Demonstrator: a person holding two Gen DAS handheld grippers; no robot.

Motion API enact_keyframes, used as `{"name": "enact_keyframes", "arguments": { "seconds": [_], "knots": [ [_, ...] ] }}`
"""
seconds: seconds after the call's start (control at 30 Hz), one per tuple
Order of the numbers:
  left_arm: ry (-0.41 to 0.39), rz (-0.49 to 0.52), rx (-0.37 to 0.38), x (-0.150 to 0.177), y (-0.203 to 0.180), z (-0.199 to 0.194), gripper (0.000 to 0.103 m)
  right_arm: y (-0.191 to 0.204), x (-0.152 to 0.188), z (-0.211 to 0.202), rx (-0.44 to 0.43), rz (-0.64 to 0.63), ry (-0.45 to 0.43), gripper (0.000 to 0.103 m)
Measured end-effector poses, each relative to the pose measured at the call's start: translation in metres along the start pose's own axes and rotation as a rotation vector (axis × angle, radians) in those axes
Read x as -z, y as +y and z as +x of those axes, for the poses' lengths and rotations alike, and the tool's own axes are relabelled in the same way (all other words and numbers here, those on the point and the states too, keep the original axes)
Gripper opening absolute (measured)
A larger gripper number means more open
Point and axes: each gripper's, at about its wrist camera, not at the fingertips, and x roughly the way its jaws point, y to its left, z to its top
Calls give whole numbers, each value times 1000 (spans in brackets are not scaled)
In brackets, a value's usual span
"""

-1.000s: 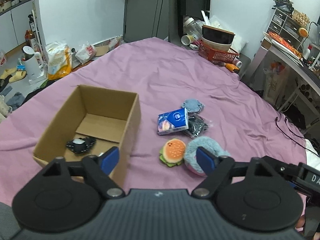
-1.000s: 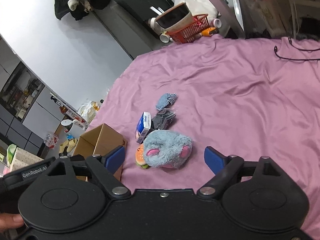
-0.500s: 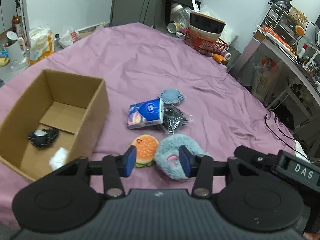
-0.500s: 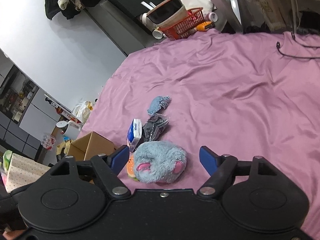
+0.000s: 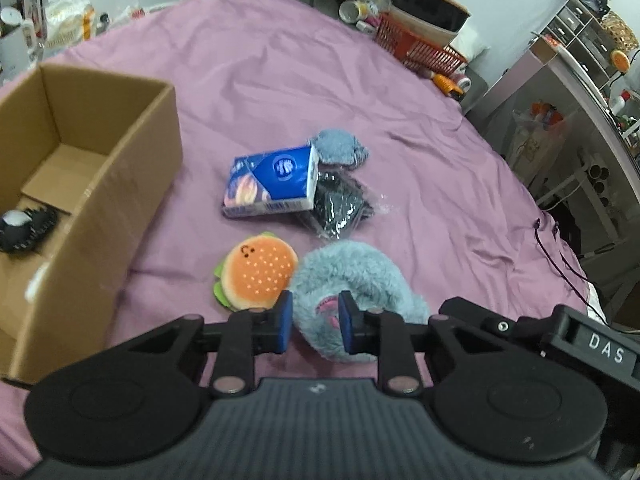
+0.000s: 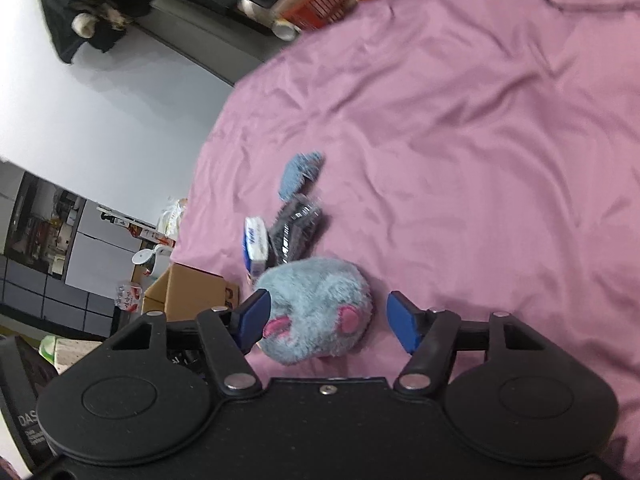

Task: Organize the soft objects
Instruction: 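Move the left tool to the grey fluffy plush and grasp it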

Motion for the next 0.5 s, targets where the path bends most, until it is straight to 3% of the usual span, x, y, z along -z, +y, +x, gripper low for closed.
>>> {"name": "enact_keyframes", "arguments": {
  "seconds": [0.5],
  "knots": [
    [50, -125, 83, -4, 16, 31, 21, -6, -3, 39, 15, 65, 69, 60]
  ]
}}
